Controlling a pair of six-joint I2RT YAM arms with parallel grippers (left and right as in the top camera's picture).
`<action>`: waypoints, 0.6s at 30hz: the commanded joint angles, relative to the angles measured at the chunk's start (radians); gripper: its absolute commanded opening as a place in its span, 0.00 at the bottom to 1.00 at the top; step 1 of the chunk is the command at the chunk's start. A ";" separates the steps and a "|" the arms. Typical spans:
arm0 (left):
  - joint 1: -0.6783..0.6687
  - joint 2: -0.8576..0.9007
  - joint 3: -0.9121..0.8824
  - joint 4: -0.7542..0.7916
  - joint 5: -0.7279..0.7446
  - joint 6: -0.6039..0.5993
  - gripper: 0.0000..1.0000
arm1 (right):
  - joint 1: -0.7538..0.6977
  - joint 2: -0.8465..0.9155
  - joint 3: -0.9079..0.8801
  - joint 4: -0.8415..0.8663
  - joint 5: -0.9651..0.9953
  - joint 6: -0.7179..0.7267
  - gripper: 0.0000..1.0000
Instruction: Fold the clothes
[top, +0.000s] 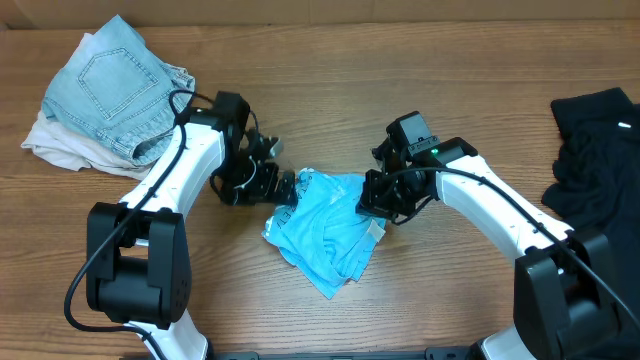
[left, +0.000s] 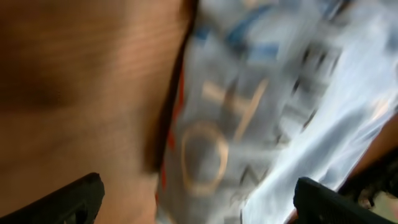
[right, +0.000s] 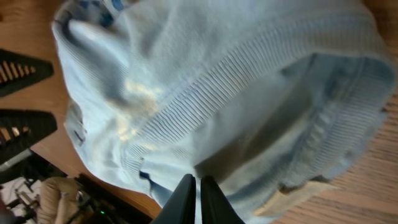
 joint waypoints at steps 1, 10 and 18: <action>-0.004 0.006 0.008 0.060 0.061 0.054 1.00 | 0.005 0.055 -0.032 0.013 -0.026 0.101 0.07; -0.024 0.129 0.007 0.102 0.332 0.152 1.00 | 0.005 0.154 -0.048 0.048 -0.017 0.263 0.04; -0.095 0.276 0.007 0.082 0.474 0.171 1.00 | 0.003 0.154 -0.048 0.117 -0.011 0.263 0.04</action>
